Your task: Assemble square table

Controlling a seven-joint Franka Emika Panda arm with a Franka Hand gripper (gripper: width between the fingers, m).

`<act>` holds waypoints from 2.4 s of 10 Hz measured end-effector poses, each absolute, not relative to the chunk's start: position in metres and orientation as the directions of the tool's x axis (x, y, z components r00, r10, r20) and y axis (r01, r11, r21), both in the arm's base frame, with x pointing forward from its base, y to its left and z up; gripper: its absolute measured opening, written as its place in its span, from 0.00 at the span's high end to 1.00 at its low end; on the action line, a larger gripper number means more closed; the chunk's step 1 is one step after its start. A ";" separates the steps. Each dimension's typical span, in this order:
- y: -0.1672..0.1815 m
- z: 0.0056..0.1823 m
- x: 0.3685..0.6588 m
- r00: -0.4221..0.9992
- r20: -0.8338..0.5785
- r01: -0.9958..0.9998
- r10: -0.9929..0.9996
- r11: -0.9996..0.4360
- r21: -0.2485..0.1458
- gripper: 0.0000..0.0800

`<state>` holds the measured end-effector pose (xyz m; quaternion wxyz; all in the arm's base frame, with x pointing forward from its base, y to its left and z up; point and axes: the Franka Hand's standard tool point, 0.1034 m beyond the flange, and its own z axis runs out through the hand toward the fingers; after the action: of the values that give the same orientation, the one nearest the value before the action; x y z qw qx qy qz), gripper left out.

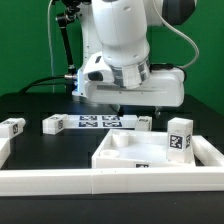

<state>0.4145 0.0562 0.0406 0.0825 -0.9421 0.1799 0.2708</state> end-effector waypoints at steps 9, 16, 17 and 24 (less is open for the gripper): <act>0.059 0.026 0.408 0.670 -0.705 -0.372 -0.233 -0.927 -0.048 0.19; 0.062 0.010 0.399 0.594 -0.776 -0.368 -0.211 -0.929 -0.029 0.19; 0.064 0.009 0.399 0.597 -0.775 -0.366 -0.209 -0.930 -0.032 0.19; 0.065 0.008 0.401 0.604 -0.769 -0.365 -0.209 -0.930 -0.034 0.64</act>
Offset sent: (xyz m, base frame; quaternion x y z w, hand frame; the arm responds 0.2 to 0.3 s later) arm 0.0008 -0.0013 -0.0043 -0.0199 -0.1714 -0.0402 0.9842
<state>0.4012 0.0652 0.0085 0.0942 -0.8905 0.1613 0.4149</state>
